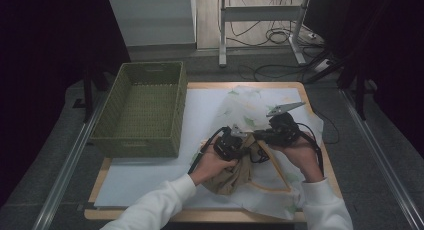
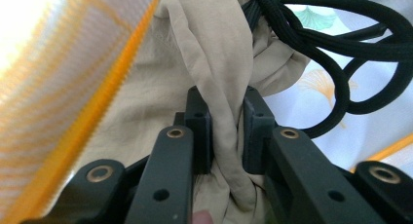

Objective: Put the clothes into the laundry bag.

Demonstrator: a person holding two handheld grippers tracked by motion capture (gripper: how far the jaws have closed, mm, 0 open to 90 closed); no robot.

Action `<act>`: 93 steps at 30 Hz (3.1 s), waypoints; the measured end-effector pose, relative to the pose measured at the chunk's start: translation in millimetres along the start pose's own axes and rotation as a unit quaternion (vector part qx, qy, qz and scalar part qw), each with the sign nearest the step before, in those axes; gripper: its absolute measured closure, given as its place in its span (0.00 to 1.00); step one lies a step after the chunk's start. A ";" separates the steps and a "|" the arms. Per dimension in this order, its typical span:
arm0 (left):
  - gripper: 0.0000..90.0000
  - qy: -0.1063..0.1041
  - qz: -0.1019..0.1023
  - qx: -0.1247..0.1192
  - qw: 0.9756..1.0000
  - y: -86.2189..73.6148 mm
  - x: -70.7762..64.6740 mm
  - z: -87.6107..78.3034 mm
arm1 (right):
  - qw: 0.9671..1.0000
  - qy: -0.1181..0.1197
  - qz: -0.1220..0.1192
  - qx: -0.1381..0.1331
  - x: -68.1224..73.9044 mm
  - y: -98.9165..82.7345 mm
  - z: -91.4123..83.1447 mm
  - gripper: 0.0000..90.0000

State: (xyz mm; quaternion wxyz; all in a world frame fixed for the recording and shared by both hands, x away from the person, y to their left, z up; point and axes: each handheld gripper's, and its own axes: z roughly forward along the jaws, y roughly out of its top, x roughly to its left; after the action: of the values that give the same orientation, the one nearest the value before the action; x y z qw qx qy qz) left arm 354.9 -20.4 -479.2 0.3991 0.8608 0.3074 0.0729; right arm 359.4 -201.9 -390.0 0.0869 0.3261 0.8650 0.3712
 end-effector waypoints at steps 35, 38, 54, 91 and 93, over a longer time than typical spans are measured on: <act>0.58 -0.049 -0.013 -0.051 0.997 -47.4 -4.2 -76.4 | 1.000 -0.004 0.009 0.005 -5.4 -3.8 3.4 0.96; 0.72 -0.039 -0.010 -0.052 0.998 -51.7 -3.2 -79.2 | 1.000 -0.004 0.009 0.005 -5.4 -4.0 2.8 0.96; 1.00 -0.050 -0.015 -0.044 0.998 -84.4 -4.4 -92.1 | 1.000 -0.004 0.009 0.007 -5.9 -5.2 2.8 0.96; 1.00 -0.080 0.004 0.032 0.996 -123.0 -20.2 -66.0 | 1.000 -0.006 0.010 0.010 -5.9 -6.6 5.3 0.96; 1.00 -0.085 0.003 0.035 0.996 -120.5 -20.5 -61.9 | 1.000 -0.006 0.010 0.010 -5.9 -6.6 5.2 0.96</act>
State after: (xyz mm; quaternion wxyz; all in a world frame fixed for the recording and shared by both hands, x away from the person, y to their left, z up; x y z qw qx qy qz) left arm 258.8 66.7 -523.4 0.3930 0.8782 0.2724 -0.0098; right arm 362.7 -205.9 -398.8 0.0853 0.3377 0.8649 0.3614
